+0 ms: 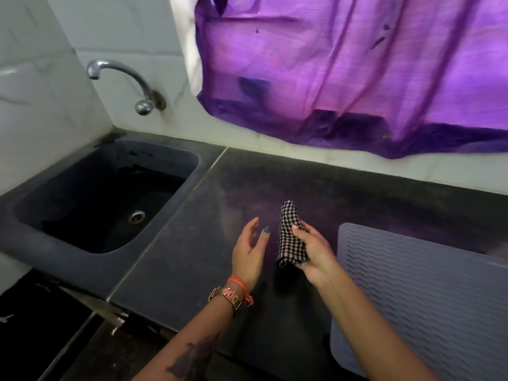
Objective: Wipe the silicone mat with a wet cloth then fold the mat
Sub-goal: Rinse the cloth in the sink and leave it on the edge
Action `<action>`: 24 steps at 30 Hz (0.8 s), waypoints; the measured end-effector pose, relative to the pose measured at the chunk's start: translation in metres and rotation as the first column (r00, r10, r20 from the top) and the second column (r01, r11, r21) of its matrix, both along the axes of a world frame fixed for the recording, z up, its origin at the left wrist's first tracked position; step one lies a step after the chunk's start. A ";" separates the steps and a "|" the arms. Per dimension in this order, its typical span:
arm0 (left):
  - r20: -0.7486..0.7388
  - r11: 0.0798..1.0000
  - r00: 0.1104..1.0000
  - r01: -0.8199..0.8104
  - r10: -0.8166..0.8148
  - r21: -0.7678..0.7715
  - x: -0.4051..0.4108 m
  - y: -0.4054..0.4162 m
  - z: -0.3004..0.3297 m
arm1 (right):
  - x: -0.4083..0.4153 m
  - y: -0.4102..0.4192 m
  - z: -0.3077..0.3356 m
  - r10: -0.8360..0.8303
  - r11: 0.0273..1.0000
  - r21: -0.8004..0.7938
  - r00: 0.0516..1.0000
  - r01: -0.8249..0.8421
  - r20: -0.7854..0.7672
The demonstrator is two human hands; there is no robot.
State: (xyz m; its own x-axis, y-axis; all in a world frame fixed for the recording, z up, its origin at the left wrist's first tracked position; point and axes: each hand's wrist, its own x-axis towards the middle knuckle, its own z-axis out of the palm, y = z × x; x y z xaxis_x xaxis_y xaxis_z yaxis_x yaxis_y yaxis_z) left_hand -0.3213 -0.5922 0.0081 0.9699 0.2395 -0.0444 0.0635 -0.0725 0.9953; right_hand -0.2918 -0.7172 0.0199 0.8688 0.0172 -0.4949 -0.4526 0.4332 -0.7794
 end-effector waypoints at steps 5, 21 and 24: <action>0.024 1.000 0.999 -0.024 0.024 -0.004 0.027 0.074 -0.004 | 0.029 0.075 0.000 0.040 0.999 0.007 0.999 -0.040 0.003; 0.065 0.949 0.956 -0.275 0.288 -0.158 0.133 0.338 0.003 | 0.147 0.342 0.023 0.176 0.983 -0.043 0.983 -0.179 -0.052; 0.062 0.942 0.955 -0.273 0.289 -0.197 0.156 0.380 0.006 | 0.179 0.393 0.025 0.251 0.965 -0.059 0.963 -0.257 -0.096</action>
